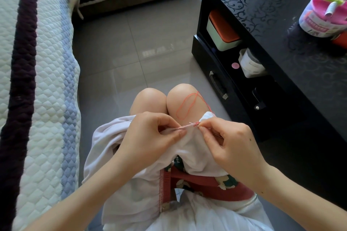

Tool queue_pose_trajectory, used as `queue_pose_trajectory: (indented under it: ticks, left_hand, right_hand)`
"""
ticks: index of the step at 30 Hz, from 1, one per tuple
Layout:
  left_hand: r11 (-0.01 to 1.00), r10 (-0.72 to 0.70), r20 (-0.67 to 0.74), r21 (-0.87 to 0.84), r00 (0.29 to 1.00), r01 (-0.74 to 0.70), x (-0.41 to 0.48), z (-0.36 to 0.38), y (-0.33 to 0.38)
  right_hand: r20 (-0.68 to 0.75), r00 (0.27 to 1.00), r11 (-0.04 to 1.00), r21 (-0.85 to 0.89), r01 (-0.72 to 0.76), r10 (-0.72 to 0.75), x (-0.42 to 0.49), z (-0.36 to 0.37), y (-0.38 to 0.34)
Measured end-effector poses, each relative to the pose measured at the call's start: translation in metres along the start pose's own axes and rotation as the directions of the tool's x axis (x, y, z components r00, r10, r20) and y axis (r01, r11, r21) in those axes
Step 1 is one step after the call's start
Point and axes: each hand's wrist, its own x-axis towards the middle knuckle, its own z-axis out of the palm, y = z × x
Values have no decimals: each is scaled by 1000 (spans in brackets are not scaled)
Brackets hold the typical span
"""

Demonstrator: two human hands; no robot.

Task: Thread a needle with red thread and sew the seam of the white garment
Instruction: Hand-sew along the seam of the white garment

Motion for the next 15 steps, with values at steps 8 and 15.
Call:
queue_pose_trajectory:
  ticks: [8, 15]
  left_hand:
    - [990, 110, -96, 103, 989, -100, -1, 4, -2]
    - [993, 119, -89, 37, 989, -116, 2, 12, 2]
  right_hand:
    - [0, 1000, 1000, -9, -6, 6, 0, -3, -2]
    - [-6, 998, 997, 29, -67, 67, 3, -5, -3]
